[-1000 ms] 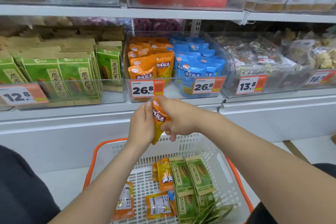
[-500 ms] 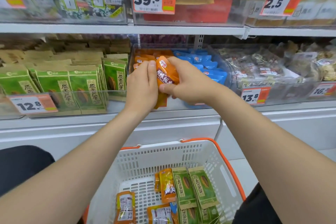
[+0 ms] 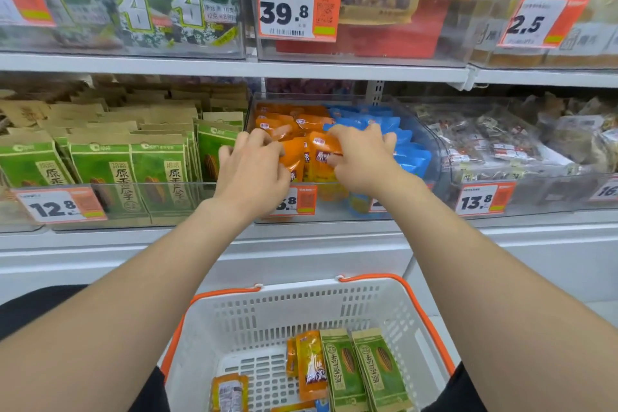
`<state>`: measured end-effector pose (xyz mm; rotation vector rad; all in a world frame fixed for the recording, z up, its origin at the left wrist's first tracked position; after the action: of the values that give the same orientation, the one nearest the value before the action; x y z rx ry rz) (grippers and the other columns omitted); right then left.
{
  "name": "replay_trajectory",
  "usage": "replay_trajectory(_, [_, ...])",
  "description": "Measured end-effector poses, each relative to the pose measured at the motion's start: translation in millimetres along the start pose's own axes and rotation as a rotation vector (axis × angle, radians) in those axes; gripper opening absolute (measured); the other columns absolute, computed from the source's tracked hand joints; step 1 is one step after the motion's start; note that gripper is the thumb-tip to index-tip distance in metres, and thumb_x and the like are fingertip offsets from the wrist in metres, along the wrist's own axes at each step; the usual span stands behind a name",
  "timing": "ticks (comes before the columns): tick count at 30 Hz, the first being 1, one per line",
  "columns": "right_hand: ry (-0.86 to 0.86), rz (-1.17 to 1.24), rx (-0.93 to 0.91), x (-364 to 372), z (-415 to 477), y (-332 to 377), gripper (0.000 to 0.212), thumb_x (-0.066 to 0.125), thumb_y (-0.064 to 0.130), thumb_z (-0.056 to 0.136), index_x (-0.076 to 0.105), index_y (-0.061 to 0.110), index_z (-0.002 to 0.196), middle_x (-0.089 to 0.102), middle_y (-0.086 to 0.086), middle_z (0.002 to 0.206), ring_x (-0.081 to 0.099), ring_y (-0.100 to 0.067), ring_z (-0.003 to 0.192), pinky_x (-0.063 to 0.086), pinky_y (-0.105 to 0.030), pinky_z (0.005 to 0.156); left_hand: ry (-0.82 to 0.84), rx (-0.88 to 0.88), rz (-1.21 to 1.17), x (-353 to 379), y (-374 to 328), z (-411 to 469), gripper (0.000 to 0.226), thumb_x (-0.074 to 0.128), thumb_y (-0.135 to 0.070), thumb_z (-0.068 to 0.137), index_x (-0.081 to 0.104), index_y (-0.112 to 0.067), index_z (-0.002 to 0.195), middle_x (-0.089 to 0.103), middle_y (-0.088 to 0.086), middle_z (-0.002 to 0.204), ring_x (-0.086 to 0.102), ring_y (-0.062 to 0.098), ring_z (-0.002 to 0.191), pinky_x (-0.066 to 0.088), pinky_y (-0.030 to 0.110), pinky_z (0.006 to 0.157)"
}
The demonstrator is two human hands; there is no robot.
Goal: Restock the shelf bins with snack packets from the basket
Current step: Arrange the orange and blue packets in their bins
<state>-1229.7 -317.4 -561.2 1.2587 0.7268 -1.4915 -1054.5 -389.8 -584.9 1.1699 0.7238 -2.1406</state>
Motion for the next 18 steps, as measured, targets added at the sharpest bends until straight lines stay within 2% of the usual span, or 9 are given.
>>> replay_trajectory(3, [0.037,-0.110,-0.055,12,3,10,0.030,0.056,0.022,0.099,0.050,0.027,0.128,0.065,-0.012,0.113,0.035,-0.037,0.118,0.025,-0.049,0.089,-0.030,0.016,0.023,6,1,-1,0.028,0.046,-0.031,0.101,0.065,-0.021,0.119,0.051,0.002,0.135,0.043,0.026,0.121,0.035,0.051,0.100])
replay_trajectory(7, [0.013,-0.257,-0.067,12,13,16,0.030,0.063,0.020,0.096,0.057,0.028,0.124,0.066,-0.008,0.120,0.034,-0.042,0.130,0.025,-0.057,0.106,-0.041,0.029,0.041,13,4,-3,0.025,0.045,-0.029,0.101,0.060,-0.021,0.120,0.048,0.004,0.139,0.042,0.029,0.125,0.034,0.055,0.105])
replay_trajectory(9, [-0.013,-0.288,-0.074,11,17,18,0.029,0.065,0.020,0.096,0.059,0.029,0.123,0.067,-0.007,0.119,0.035,-0.041,0.131,0.025,-0.057,0.107,-0.050,0.030,0.048,15,4,-5,0.025,0.045,-0.027,0.101,0.059,-0.021,0.121,0.046,0.005,0.142,0.042,0.031,0.127,0.034,0.057,0.106])
replay_trajectory(13, [-0.046,-0.130,-0.044,14,23,17,0.034,0.064,0.022,0.098,0.056,0.031,0.130,0.066,-0.008,0.118,0.036,-0.037,0.127,0.023,-0.057,0.108,-0.089,0.029,0.014,15,2,-8,0.025,0.048,-0.026,0.100,0.059,-0.021,0.122,0.045,0.006,0.144,0.042,0.031,0.129,0.034,0.058,0.107])
replay_trajectory(18, [-0.072,-0.066,-0.039,20,23,8,0.025,0.059,0.026,0.102,0.055,0.029,0.126,0.065,-0.008,0.112,0.038,-0.033,0.122,0.025,-0.052,0.102,-0.166,0.021,-0.032,15,1,-11,0.022,0.055,-0.023,0.098,0.058,-0.024,0.119,0.046,0.005,0.138,0.044,0.028,0.127,0.038,0.054,0.104])
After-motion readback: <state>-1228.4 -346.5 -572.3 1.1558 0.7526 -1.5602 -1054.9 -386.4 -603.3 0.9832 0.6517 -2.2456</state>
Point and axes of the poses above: each hand's wrist, its own z-axis towards the middle knuckle, its own x-axis out of the palm, y = z × x, the point moved 3 cm from there along z, towards the middle knuckle
